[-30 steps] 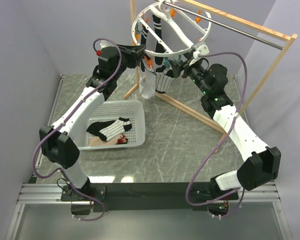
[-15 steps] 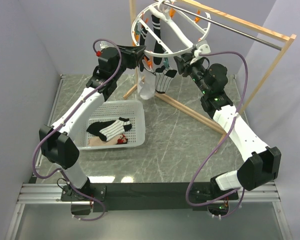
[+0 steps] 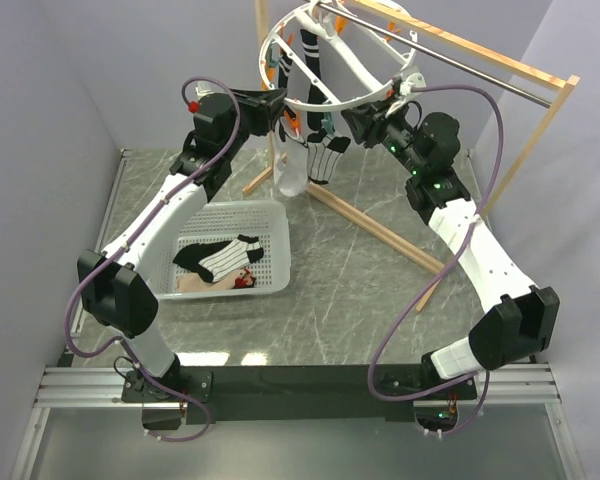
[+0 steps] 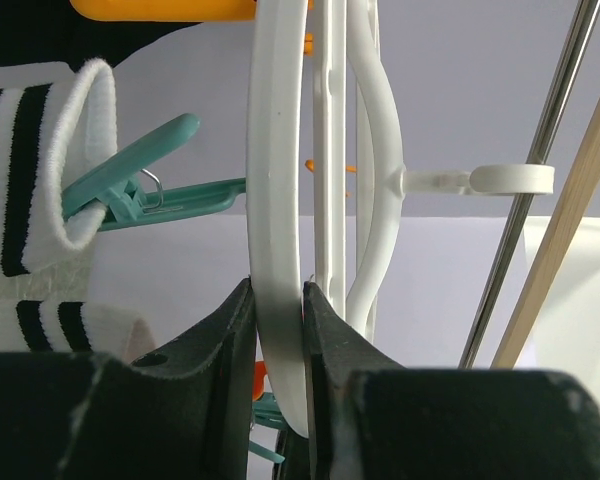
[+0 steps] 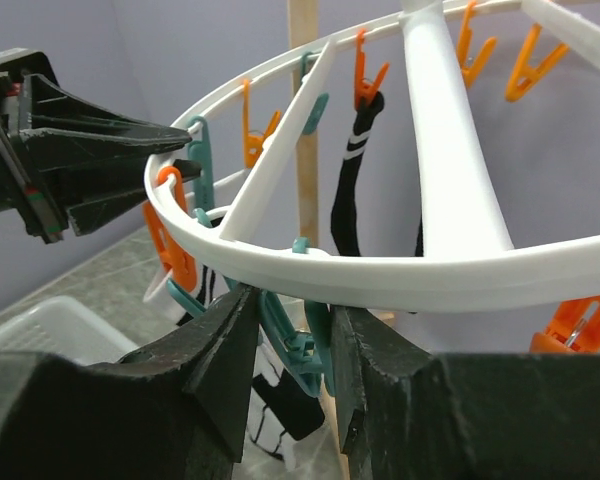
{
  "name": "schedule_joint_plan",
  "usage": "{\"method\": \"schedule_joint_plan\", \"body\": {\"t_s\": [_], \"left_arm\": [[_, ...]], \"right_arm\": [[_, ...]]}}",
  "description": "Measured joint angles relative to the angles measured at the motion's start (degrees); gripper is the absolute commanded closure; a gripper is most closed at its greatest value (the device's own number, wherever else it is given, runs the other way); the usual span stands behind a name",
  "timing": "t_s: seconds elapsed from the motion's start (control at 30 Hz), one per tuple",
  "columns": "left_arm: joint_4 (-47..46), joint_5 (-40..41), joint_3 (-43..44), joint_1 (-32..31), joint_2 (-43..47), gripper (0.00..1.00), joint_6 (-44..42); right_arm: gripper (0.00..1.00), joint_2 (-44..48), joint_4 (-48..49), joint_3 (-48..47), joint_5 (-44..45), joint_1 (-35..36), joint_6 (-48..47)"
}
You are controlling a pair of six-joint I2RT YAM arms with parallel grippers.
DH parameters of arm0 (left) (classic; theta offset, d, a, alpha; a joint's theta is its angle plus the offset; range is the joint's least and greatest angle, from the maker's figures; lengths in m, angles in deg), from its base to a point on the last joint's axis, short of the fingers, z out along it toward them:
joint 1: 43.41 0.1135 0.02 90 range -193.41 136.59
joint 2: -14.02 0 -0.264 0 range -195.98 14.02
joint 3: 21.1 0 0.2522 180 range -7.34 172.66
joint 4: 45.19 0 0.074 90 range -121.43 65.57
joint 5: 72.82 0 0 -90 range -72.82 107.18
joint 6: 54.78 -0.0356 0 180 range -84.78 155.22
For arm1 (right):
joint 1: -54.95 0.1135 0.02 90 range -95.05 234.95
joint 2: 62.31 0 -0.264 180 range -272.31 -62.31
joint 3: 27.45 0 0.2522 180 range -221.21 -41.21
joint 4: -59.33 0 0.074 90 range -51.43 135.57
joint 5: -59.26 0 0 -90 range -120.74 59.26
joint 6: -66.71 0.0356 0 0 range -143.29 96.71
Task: Clip the socks to the hanger
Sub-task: Open the clamp at the hanger.
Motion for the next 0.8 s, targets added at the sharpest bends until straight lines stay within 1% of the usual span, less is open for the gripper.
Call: {"method": "schedule_joint_plan", "body": {"t_s": [0.13,0.27,0.4,0.43,0.47,0.7,0.73,0.8], "left_arm": [[-0.3,0.1,0.0,0.2,0.1,0.79,0.0],[-0.2,0.0,0.0,0.4,0.2,0.79,0.0],[-0.1,-0.1,0.0,0.5,0.2,0.79,-0.3],[0.0,-0.1,0.0,0.6,0.2,0.79,-0.5],[0.1,-0.2,0.0,0.6,0.2,0.79,-0.6],[0.3,-0.4,0.0,0.6,0.2,0.8,-1.3],[0.3,-0.5,0.0,0.6,0.2,0.8,-1.3],[0.3,-0.5,0.0,0.6,0.2,0.8,-1.3]], "right_arm": [[1.0,-1.0,-3.7,-3.1,-2.4,-0.6,2.3],[1.0,-1.4,-7.1,-5.3,-4.6,-1.0,2.5],[0.95,-1.6,-10.0,-6.4,-5.8,-1.2,0.3],[0.91,-1.6,-10.4,-6.4,-5.7,-1.2,-0.5],[0.88,-1.6,-10.8,-6.4,-5.7,-1.2,-1.4],[0.76,-1.5,-12.0,-6.4,-5.1,-1.2,-6.2],[0.72,-1.5,-12.0,-6.4,-5.1,-1.2,-6.5],[0.68,-1.5,-12.0,-6.4,-4.9,-1.2,-6.8]]}}
